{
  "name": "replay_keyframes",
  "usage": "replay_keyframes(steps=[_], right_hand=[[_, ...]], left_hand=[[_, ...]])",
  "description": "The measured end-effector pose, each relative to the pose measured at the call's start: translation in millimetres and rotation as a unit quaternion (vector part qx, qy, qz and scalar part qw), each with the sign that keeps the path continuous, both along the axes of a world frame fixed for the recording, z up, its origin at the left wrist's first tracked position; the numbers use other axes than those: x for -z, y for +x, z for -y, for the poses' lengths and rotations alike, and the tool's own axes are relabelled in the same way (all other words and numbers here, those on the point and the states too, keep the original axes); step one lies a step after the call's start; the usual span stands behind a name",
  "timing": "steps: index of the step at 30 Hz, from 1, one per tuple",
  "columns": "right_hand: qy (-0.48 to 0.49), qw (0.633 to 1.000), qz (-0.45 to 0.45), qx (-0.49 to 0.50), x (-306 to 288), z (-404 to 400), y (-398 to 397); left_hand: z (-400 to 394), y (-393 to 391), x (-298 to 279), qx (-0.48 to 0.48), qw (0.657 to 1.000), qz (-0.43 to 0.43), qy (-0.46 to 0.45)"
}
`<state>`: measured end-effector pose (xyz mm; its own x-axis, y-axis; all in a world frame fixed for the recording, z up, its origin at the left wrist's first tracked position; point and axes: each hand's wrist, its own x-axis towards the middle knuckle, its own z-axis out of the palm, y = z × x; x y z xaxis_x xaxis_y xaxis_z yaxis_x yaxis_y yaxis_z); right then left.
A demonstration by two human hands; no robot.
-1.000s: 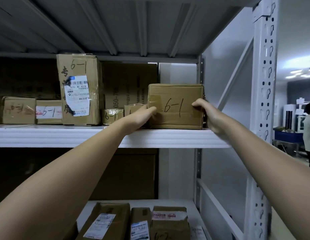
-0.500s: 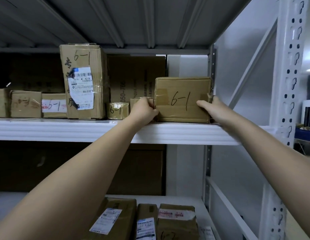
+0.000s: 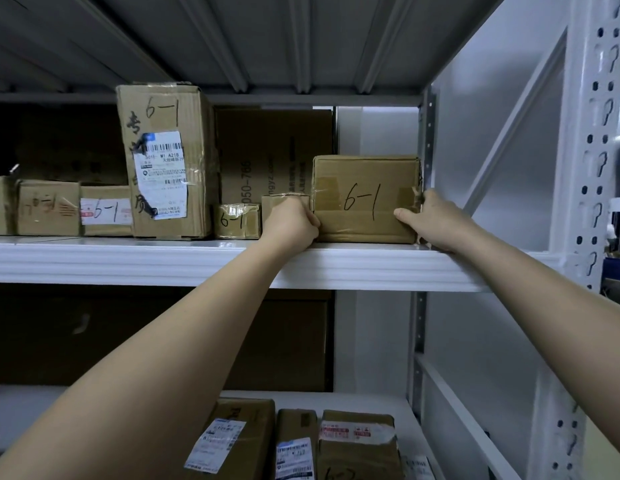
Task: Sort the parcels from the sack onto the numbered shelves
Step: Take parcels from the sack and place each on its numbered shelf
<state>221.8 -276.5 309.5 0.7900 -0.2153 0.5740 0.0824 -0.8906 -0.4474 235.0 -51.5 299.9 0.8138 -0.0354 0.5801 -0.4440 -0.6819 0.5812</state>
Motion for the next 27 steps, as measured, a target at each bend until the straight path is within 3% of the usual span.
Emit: replay_keyframes(steps=[8,18,27], right_hand=[[-0.051,0.998,-0.004,0.038,5.2,0.0,7.6],[-0.032,0.998,-0.034,0.035,5.9,5.9,17.0],[-0.009,0.998,-0.049,0.040,5.9,9.2,18.1]], left_hand=[[-0.2,-0.4,1.7,0.000,0.998,0.001,0.056],[0.7,3.6,-0.2,0.041,0.990,-0.027,0.129],[-0.5,-2.1,0.9,0.049,0.993,-0.008,0.108]])
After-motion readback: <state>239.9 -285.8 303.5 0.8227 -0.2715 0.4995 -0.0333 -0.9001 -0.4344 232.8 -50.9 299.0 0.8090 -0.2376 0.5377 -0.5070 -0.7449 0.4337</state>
